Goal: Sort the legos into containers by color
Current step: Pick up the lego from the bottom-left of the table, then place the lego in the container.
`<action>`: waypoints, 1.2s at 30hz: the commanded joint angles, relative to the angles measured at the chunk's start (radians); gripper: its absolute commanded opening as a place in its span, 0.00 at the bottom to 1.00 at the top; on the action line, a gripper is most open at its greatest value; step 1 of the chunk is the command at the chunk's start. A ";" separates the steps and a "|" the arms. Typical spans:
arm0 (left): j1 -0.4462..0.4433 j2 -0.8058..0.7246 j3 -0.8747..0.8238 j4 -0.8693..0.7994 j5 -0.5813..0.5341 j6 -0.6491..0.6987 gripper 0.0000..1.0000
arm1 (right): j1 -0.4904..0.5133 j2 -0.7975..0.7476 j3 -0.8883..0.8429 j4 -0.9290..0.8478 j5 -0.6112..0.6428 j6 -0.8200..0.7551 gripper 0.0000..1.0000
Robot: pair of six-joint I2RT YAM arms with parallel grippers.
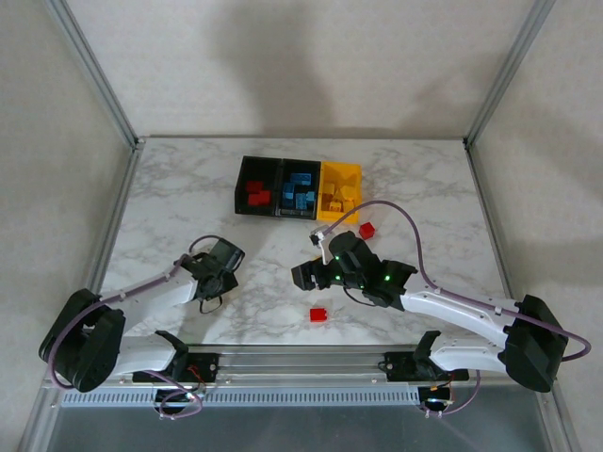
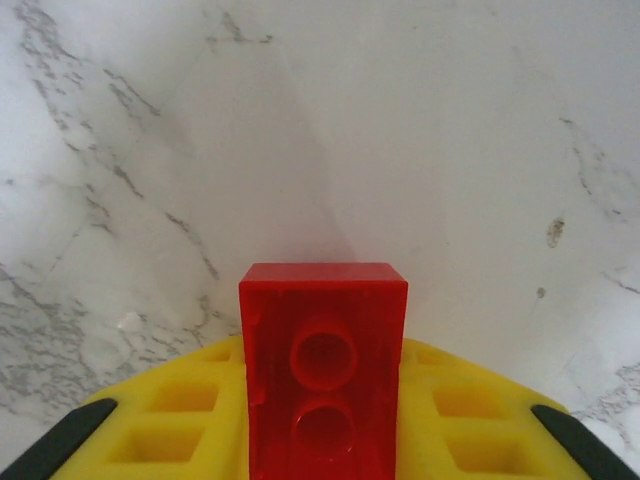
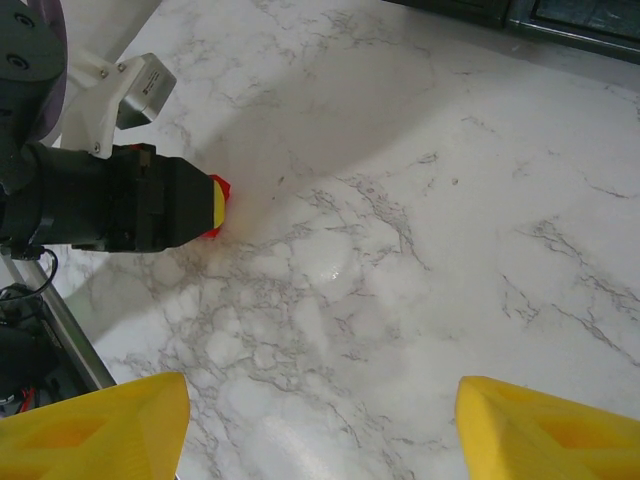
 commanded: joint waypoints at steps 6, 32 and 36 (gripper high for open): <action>0.006 0.029 0.158 -0.022 0.005 0.051 0.28 | 0.010 -0.010 0.042 -0.004 0.036 -0.004 0.70; 0.175 0.871 1.249 -0.172 0.142 0.360 0.32 | -0.068 -0.151 0.047 -0.134 0.182 0.056 0.73; 0.183 0.974 1.399 -0.233 0.145 0.386 0.33 | -0.074 -0.184 0.048 -0.168 0.210 0.065 0.73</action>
